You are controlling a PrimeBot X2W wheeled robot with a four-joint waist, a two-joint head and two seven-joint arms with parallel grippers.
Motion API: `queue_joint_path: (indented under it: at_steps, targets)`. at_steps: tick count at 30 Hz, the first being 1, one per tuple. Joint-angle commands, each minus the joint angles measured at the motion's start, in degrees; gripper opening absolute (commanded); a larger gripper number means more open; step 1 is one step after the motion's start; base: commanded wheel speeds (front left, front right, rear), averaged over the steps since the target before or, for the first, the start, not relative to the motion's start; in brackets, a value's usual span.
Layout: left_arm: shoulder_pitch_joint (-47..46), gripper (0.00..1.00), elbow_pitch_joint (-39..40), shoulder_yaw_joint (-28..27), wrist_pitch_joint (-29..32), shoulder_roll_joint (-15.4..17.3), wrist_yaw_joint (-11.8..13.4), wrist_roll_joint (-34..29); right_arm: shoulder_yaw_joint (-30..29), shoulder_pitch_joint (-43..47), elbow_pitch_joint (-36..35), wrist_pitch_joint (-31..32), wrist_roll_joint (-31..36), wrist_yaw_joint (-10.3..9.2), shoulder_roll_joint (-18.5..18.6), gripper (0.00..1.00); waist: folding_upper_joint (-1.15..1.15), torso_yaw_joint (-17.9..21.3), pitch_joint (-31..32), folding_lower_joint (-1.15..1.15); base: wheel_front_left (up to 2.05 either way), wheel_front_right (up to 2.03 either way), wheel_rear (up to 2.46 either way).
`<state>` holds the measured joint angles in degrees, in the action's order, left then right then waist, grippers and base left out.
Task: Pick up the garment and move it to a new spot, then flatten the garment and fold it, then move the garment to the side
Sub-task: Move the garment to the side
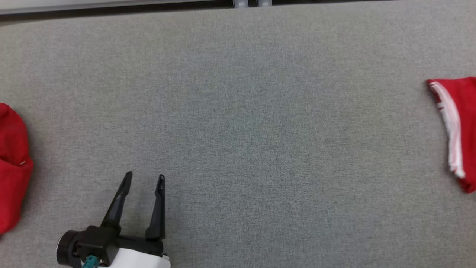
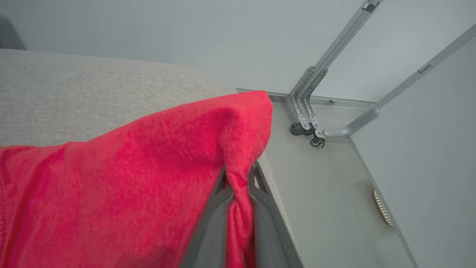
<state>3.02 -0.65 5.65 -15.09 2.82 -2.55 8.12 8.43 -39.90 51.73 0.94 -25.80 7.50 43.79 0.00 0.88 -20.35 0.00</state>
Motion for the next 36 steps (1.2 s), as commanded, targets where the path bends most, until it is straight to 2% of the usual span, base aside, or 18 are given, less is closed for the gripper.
queue_joint_path:
  at_steps: [1, 3, 4, 5, 9, 13, 15, 20, 23, 25, 26, 28, 29, 30, 33, 36]
  targets:
    - [-1.15, 1.0, 0.09, 0.32, -0.08, 0.16, -0.41, -0.67, -0.55, -1.43, 1.05, -0.56, 0.97, -0.01, 0.18, 0.0, 0.0, 0.06, -0.82, 0.0, 0.0, 0.0, 0.0]
    - [-1.41, 1.0, 0.08, 1.46, -0.08, 0.19, -0.92, -1.92, -1.51, -3.89, 3.81, -1.46, 4.52, -0.02, 1.06, 0.0, 0.0, 0.08, -1.45, 0.0, 0.0, 0.0, 0.0]
    - [-1.6, 1.0, 0.19, 1.75, -0.08, 0.21, -0.93, -2.14, -1.98, -4.97, 5.13, -1.83, 5.56, -0.01, 0.69, 0.34, 0.0, 0.14, -1.78, 0.0, 0.0, 0.0, 0.0]
    - [-1.79, 1.0, 0.38, 1.98, -0.08, 0.21, -0.95, -2.29, -2.06, -5.65, 6.2, -1.79, 6.6, -0.01, -0.33, 1.0, 0.0, 0.21, -1.98, 0.0, 0.0, 0.0, 0.0]
    - [-2.05, 1.0, 1.15, 2.85, -0.08, 0.19, -0.02, -1.57, -2.1, -7.87, 9.0, -2.56, 10.12, -0.02, -1.63, 1.0, 0.0, 0.63, -1.44, 0.0, 0.0, 0.0, 0.0]
    - [-1.52, 1.0, 2.36, 2.42, -0.08, 0.21, 1.13, -0.56, -3.39, -6.9, 7.4, -10.22, 13.41, -0.01, -3.23, 1.0, 0.0, 1.25, 1.51, 0.0, 0.0, 0.0, 0.0]
    - [0.15, 1.0, 2.59, 1.58, -0.08, 0.18, 1.8, 0.48, -4.25, -4.74, 5.22, -13.76, 13.7, -0.01, -6.15, 1.0, 0.0, 1.93, 4.6, 0.0, 0.0, 0.0, 0.0]
    - [3.82, 1.0, 1.44, -0.17, -0.08, 0.15, 2.19, 2.31, -3.89, 5.03, -5.93, -16.09, 16.01, -0.01, -12.49, 1.0, 0.0, 2.87, 12.74, 0.0, 0.0, 0.0, 0.0]
    - [5.68, 1.0, -0.28, -0.55, -0.07, 0.17, 1.13, 3.19, -6.44, 13.33, -15.53, -16.18, 16.8, -0.01, -16.07, 1.0, 0.0, 1.81, 16.66, 0.0, 0.0, 0.0, 0.0]
    - [6.28, 1.0, -1.58, -0.58, -0.08, 0.19, 0.45, 4.04, -10.19, 20.07, -23.14, -16.16, 19.04, -0.01, -18.55, 1.0, 0.0, 0.77, 18.49, 0.0, 0.0, 0.0, 0.0]
    - [6.28, 1.0, -1.58, -0.58, -0.08, 0.19, 0.45, 4.04, -10.19, 20.07, -23.14, -16.16, 19.04, -0.01, -18.55, 1.0, 0.0, 0.77, 18.49, 0.0, 0.0, 0.0, 0.0]
    - [6.79, 1.0, -3.04, -0.72, -0.06, 0.2, -0.06, 4.51, -13.05, 27.32, -29.68, -16.14, 19.6, -0.01, -23.14, 1.0, 0.0, -0.5, 20.1, 0.0, 0.0, 0.0, 0.0]
    - [7.18, 1.0, -5.01, -1.06, -0.04, 0.19, -0.45, 5.53, -15.16, 32.82, -36.41, -16.18, 21.28, -0.01, -26.58, 1.0, 0.0, -1.5, 21.0, 0.0, 0.0, 0.0, 0.0]
    - [7.2, 1.0, -5.79, -1.22, -0.06, 0.19, -0.82, 5.55, -17.26, 35.06, -39.41, -16.18, 22.05, -0.04, -29.09, 1.0, 0.0, -1.88, 21.44, 0.0, 0.0, 0.0, 0.0]
    - [6.96, 1.0, -8.0, -1.81, -0.05, 0.21, -1.41, 5.47, -18.28, 43.32, -44.28, -16.07, 24.2, -0.01, -35.44, 1.0, 0.0, -2.78, 22.36, 0.0, 0.0, 0.0, 0.0]
    - [7.23, 1.0, -9.69, -2.38, -0.05, 0.14, -1.75, 5.31, -17.35, 47.65, -44.99, -16.09, 25.59, -0.07, -38.09, 1.0, 0.0, -2.92, 22.91, 0.0, 0.0, 0.0, 0.0]
